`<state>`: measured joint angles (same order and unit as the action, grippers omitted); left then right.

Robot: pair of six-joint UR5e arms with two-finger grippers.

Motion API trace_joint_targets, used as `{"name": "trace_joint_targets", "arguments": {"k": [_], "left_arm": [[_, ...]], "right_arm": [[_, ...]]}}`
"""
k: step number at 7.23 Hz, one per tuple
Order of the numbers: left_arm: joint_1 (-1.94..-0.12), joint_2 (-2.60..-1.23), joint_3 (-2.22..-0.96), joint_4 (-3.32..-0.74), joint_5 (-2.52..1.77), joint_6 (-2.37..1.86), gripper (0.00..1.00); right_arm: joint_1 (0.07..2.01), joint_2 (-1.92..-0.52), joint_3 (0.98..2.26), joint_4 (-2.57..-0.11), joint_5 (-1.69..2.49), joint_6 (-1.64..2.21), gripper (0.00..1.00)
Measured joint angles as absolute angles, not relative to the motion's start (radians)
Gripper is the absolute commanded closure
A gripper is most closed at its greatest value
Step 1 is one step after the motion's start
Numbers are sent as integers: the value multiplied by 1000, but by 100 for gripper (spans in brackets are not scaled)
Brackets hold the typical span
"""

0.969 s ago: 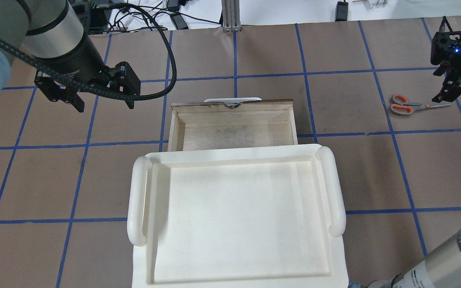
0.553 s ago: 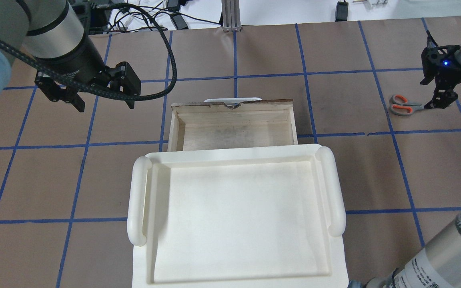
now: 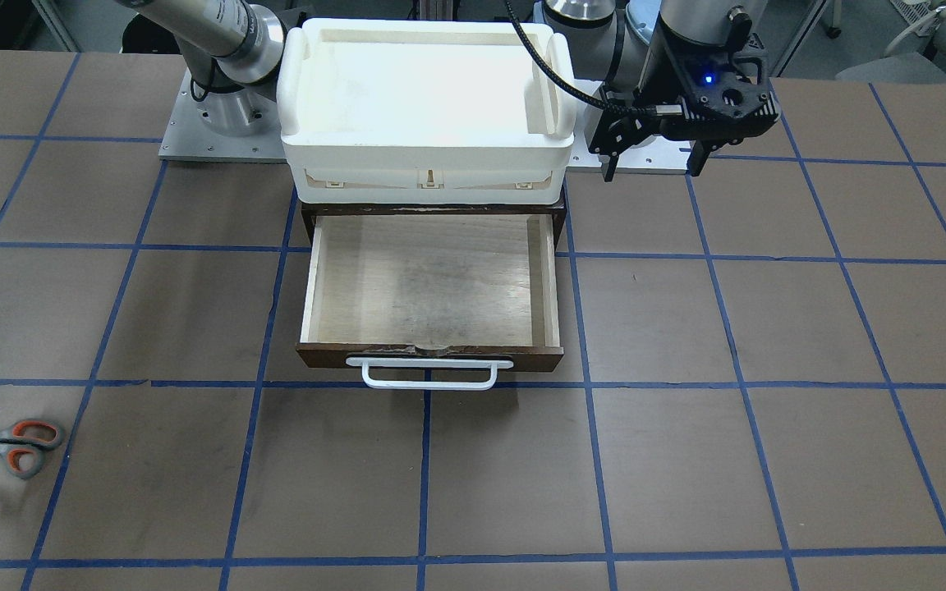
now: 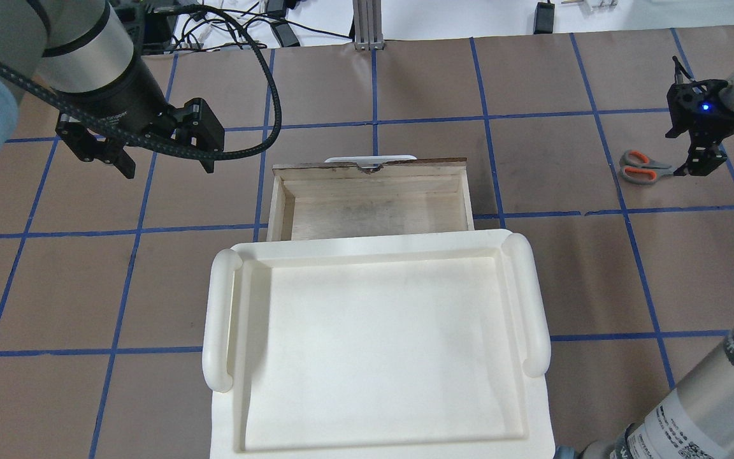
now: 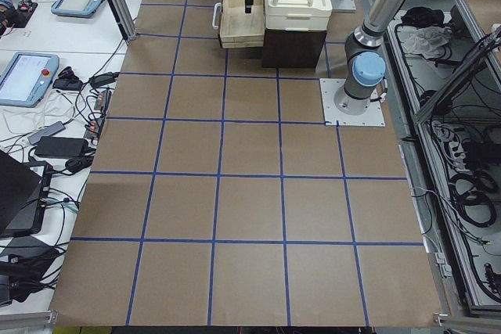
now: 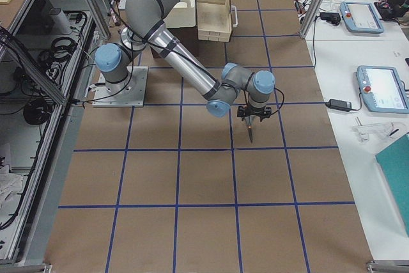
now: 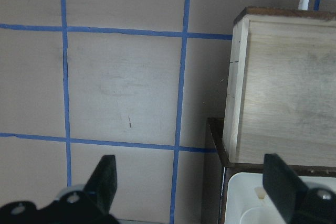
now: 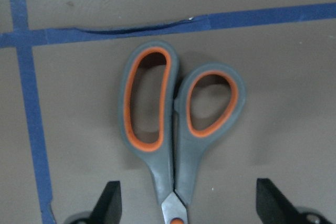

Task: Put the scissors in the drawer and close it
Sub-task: 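Lower the right gripper onto the scissors handles, then close the right gripper on the scissors near the pivot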

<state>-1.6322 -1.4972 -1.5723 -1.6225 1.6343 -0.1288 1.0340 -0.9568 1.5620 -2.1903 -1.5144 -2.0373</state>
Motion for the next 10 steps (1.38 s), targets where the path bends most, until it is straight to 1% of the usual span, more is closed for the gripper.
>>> {"name": "trace_joint_targets", "arguments": {"k": [7, 9, 10], "left_arm": [[-1632, -1497, -1571, -1624, 1635, -129, 0], [-1632, -1497, -1571, -1625, 1635, -129, 0], [-1632, -1497, -1571, -1625, 1635, -129, 0]], "right_arm": [[1034, -936, 1558, -2181, -1543, -2069, 12], [1034, -936, 1558, -2178, -1554, -2070, 20], [1034, -936, 1558, -2177, -1558, -2070, 23]]}}
